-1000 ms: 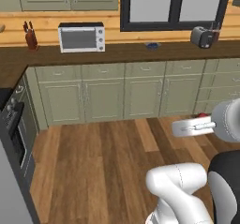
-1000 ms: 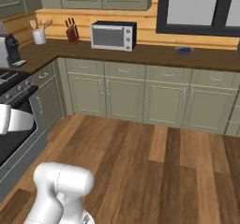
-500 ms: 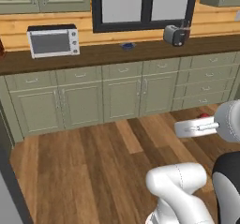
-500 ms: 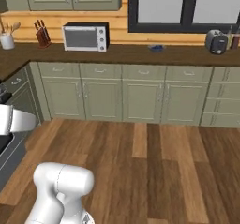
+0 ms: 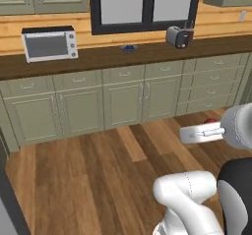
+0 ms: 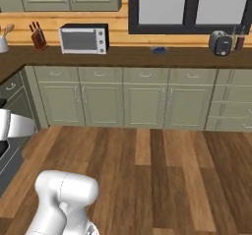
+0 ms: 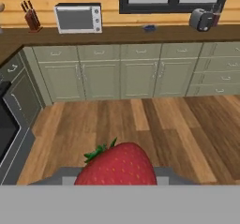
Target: Take the strawberry from the fridge and place it on top of the pancake, located on the dining counter.
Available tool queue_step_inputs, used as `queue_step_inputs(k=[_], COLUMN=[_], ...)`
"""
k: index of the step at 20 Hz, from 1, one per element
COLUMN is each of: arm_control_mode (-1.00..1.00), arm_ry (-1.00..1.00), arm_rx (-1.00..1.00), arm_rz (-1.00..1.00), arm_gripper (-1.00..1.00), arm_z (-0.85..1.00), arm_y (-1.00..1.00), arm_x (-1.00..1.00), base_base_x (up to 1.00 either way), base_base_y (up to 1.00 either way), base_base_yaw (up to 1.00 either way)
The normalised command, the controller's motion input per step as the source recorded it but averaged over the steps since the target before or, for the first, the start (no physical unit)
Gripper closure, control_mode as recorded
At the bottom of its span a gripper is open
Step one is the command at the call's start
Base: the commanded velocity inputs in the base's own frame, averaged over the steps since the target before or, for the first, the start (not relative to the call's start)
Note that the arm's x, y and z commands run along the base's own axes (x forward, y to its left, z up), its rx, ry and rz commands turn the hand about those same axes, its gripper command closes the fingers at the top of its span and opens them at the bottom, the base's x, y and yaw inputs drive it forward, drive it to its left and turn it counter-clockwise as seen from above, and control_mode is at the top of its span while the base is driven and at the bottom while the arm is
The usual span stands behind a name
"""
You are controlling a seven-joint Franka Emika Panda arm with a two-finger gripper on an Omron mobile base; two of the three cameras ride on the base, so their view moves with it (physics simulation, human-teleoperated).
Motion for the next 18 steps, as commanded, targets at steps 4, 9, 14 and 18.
queue_step_inputs(k=[4, 9, 14, 18], arm_control_mode=[1.0, 1.0, 1.0, 1.0], arm_ry=[0.0, 0.0, 0.0, 0.0], arm_rx=[0.0, 0.0, 0.0, 0.0], arm_rz=[0.0, 0.0, 0.0, 0.0], arm_gripper=[1.0, 1.0, 1.0, 1.0], arm_z=[0.0, 0.0, 0.0, 0.0], arm_y=[0.0, 0.0, 0.0, 0.0], arm_x=[0.0, 0.0, 0.0, 0.0], base_base_x=[0.2, -0.64, -1.0, -1.0], base_base_y=[0.95, 0.71, -0.54, -0.82], base_base_yaw=[-0.13, -0.01, 0.0, 0.0])
